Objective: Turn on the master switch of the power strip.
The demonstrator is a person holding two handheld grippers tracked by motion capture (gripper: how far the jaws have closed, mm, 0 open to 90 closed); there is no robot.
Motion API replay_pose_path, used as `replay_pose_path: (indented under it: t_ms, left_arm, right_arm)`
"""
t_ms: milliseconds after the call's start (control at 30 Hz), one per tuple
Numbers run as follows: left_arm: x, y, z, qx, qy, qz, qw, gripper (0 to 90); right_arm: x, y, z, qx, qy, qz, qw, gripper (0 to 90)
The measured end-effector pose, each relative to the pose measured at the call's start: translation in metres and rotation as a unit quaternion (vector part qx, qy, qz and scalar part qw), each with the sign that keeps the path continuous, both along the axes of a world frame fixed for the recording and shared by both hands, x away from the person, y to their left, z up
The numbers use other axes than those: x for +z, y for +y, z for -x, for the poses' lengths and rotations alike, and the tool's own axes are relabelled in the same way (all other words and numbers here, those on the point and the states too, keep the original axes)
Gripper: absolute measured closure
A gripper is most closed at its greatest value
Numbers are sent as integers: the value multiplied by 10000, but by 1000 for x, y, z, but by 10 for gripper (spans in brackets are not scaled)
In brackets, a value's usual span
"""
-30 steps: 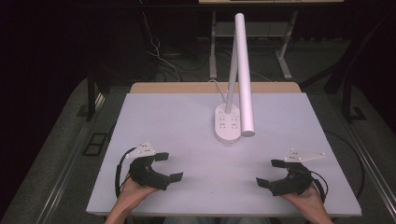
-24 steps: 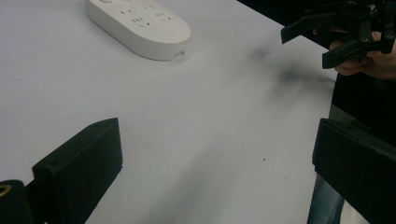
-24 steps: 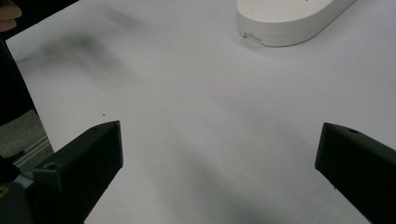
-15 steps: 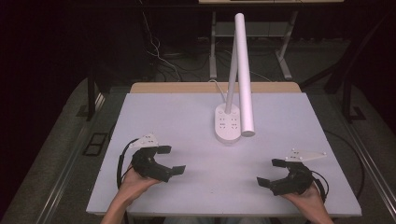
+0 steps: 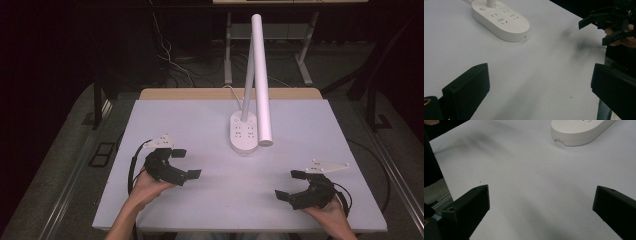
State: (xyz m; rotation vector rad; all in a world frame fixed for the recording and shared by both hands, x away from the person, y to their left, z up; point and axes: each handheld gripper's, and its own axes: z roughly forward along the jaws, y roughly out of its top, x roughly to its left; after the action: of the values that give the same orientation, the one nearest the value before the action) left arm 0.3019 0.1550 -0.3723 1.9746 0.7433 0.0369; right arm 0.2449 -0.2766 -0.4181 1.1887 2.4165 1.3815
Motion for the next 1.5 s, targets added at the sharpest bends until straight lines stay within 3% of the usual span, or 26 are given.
replay_pose_path:
  t_ms: [233, 967, 1500]
  left_arm:
    - [1, -2, -9, 32, 20, 4, 10000, 17]
    - [19, -18, -48, -49, -30, -339, 9994, 20]
    - [27, -22, -72, 30, -61, -443, 9990, 33]
  right_arm:
    - [0, 1, 0, 17, 4, 19, 10000, 3]
    - [-1, -1, 1, 4, 29, 28, 10000, 3]
    - [-1, -2, 1, -29, 22, 48, 10000, 3]
